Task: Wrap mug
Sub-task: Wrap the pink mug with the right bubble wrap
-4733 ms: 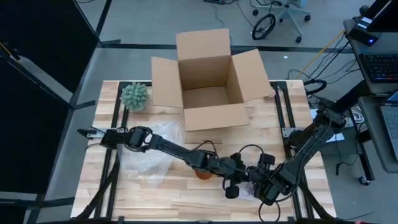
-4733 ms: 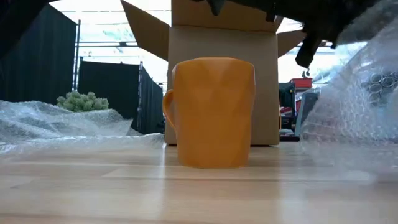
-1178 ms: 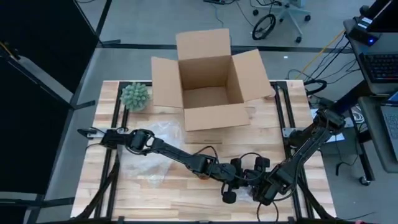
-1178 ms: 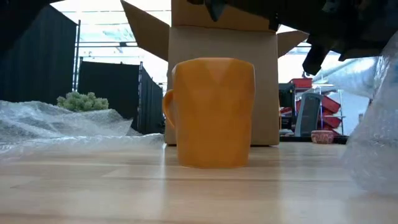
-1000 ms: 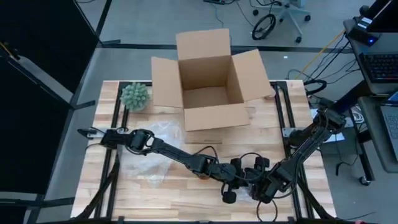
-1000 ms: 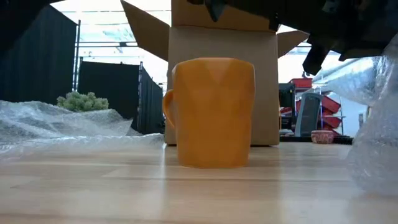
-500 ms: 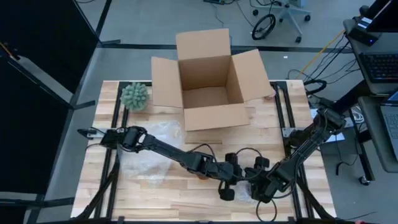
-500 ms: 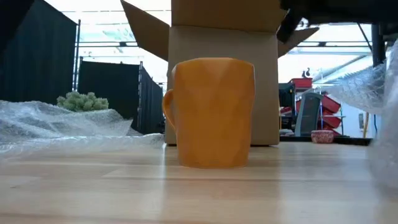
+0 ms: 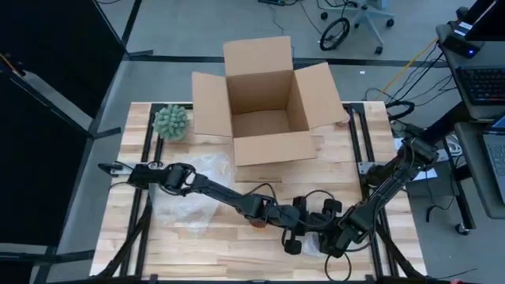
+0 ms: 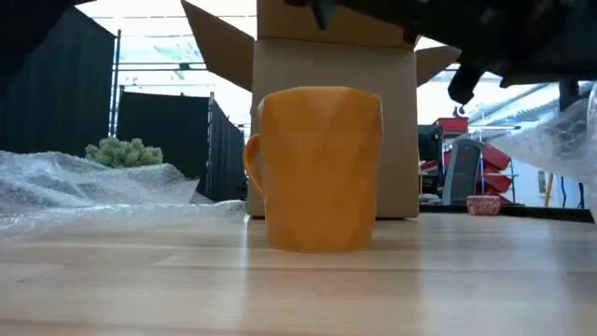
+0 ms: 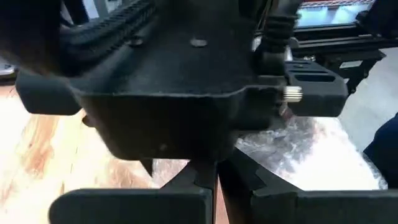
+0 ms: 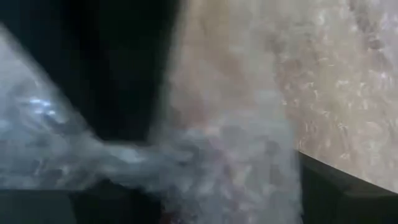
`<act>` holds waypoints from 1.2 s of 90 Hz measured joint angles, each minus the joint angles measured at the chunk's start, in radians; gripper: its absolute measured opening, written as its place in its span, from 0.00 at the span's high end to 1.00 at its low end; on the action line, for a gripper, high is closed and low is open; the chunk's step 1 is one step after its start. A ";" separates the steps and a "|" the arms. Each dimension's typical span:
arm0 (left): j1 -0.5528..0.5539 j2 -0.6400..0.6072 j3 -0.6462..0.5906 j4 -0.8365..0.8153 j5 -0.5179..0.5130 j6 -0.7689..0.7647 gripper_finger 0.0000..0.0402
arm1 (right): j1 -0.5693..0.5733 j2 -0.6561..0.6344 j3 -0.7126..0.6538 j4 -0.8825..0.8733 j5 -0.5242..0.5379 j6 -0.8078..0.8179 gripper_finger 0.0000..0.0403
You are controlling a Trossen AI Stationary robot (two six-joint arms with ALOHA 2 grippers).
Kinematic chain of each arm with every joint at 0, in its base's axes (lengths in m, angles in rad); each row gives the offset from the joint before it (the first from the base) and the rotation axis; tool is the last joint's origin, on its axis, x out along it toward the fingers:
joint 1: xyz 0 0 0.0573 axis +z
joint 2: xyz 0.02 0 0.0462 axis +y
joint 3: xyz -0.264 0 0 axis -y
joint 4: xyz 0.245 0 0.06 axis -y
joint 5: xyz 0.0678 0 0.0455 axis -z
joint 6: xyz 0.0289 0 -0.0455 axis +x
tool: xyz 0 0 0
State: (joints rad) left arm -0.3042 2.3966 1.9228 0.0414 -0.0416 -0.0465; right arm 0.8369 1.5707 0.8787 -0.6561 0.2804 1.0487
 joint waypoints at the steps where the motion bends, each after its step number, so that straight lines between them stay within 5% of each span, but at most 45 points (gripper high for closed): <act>1: 0.000 0.000 0.000 0.000 0.000 0.000 1.00 | 0.000 0.000 0.000 0.000 0.000 -0.001 0.40; 35: 0.017 0.018 0.003 -0.011 0.011 -0.025 1.00 | 0.001 0.004 0.093 -0.089 -0.011 -0.029 0.40; 76: 0.018 0.018 0.003 -0.022 0.004 -0.025 1.00 | 0.026 -0.001 0.327 -0.413 -0.021 -0.050 0.40; 97: 0.018 0.018 0.003 -0.023 0.004 -0.025 1.00 | 0.030 -0.002 0.341 -0.427 0.053 -0.050 0.40; 108: 0.018 0.018 0.003 -0.023 0.004 -0.025 1.00 | 0.029 -0.018 0.350 -0.484 0.008 -0.037 0.40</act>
State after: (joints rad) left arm -0.2867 2.4145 1.9263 0.0187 -0.0378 -0.0712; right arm 0.8661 1.5526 1.2283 -1.1400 0.2880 1.0121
